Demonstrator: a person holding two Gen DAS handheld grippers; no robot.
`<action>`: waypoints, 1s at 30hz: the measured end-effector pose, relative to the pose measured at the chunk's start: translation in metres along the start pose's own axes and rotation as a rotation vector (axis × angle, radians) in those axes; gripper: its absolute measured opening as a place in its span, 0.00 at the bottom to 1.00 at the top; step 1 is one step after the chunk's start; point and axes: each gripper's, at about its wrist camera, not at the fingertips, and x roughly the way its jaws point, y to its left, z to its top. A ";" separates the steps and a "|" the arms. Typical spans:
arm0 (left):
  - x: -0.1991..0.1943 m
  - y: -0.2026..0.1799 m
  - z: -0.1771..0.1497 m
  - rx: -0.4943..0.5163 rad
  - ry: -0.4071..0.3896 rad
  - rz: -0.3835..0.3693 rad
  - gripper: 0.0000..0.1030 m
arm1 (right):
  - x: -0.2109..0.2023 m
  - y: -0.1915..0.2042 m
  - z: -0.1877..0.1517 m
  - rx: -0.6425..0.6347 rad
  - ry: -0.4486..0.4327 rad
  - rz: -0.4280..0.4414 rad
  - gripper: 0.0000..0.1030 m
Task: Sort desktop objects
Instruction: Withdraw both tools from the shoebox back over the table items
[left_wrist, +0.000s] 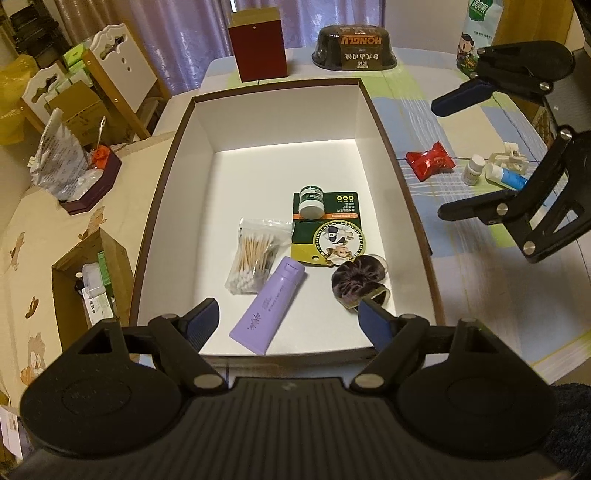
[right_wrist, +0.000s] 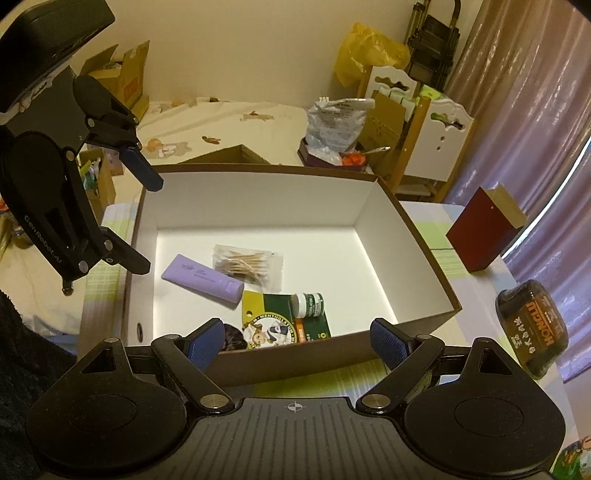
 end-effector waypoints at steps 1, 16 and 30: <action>-0.002 -0.002 -0.001 -0.005 -0.002 0.004 0.78 | -0.002 0.000 -0.002 -0.001 -0.005 0.002 0.86; -0.040 -0.047 -0.023 -0.090 -0.050 0.043 0.78 | -0.056 -0.005 -0.050 0.036 -0.072 0.016 0.86; -0.059 -0.106 -0.033 -0.113 -0.082 0.041 0.79 | -0.112 -0.016 -0.123 0.153 -0.085 -0.010 0.86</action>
